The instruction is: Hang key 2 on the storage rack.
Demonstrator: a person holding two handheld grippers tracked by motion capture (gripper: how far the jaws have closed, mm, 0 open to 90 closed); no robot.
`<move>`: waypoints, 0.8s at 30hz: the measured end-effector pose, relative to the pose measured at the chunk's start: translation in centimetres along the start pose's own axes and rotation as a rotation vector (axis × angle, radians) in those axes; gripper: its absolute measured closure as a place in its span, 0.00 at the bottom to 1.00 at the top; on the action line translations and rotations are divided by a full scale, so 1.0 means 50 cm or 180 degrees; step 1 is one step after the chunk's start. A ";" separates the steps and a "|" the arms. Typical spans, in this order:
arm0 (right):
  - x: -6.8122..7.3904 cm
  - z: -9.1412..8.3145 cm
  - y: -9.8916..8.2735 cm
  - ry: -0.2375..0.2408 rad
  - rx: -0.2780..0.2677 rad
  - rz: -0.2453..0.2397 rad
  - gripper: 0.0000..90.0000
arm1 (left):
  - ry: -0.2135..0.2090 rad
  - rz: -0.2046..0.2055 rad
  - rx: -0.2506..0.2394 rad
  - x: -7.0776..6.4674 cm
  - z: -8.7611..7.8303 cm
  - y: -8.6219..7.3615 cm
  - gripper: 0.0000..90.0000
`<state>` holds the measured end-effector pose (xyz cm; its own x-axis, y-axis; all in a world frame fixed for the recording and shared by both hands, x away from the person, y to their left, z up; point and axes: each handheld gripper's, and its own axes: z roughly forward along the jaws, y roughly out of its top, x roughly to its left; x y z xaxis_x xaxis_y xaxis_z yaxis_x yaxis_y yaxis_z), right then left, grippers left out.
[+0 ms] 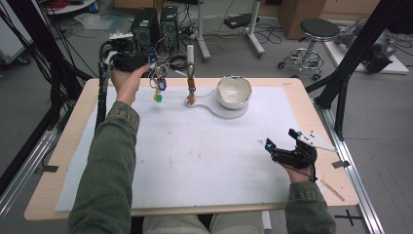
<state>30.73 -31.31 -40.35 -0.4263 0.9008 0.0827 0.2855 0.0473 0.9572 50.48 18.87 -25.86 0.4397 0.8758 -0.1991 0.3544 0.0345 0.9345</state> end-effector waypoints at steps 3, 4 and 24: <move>0.000 0.000 0.000 0.0001 0.0000 -0.0011 0.02 | -0.0018 -0.0001 -0.0027 -0.012 0.012 0.003 0.94; 0.000 0.000 0.000 0.0006 -0.0002 -0.0008 0.02 | -0.0010 0.0000 -0.0009 -0.015 0.015 0.004 0.94; -0.001 0.001 0.000 0.0000 -0.0020 0.0012 0.02 | -0.0193 0.0131 0.0109 -0.061 0.063 -0.023 0.94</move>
<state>30.79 -31.31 -40.35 -0.4252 0.9010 0.0862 0.2818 0.0413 0.9586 51.32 14.63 -27.25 0.5032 0.8454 -0.1791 0.3626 -0.0185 0.9318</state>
